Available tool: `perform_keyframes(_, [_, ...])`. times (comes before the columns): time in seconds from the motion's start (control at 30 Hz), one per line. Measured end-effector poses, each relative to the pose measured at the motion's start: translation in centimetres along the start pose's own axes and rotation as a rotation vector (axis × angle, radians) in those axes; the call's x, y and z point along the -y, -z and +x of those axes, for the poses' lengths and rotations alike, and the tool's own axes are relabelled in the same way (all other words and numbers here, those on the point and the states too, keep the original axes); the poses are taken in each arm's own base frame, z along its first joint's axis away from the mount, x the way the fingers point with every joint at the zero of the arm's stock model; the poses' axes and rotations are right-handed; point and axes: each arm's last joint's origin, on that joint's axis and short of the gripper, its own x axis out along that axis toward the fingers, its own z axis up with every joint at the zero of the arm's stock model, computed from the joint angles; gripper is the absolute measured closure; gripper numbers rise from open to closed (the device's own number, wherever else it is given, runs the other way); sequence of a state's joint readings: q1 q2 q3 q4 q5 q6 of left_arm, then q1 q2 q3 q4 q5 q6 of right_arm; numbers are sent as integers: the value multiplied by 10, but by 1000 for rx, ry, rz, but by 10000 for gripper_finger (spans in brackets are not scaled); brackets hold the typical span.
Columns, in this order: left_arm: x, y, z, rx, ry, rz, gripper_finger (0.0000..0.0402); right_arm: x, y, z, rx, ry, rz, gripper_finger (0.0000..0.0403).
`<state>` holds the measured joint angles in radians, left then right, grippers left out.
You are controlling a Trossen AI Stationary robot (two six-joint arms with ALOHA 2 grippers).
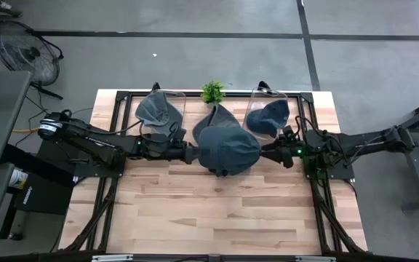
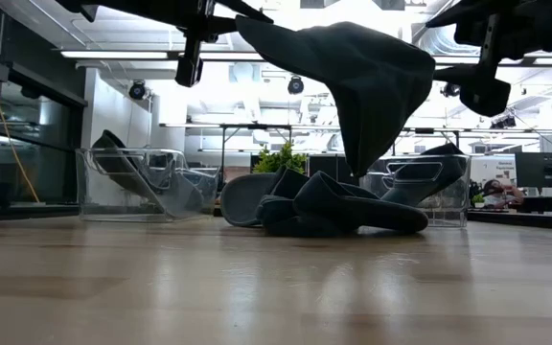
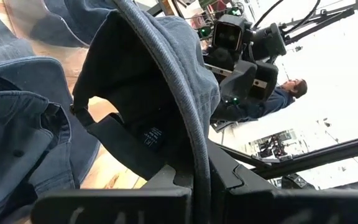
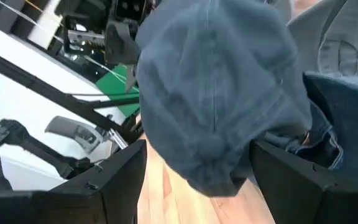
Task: Pick & Place hat
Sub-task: Put the bottom blue cap into the right transparent bin
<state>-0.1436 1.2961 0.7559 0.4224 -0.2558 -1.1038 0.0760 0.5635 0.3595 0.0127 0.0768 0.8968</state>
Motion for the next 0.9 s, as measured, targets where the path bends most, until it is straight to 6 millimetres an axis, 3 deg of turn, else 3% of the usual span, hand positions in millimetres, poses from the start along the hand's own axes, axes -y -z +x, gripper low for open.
perform_keyframes(0.23, [6,-3,0,30,54,19,400,3,0,5,-44,-6,27,125])
perform_keyframes(0.47, [5,-3,0,39,37,22,400,-4,-9,11,25,-95,46,125])
perform_keyframes(0.9, [5,-3,0,45,39,30,400,-11,-12,34,59,-220,55,125])
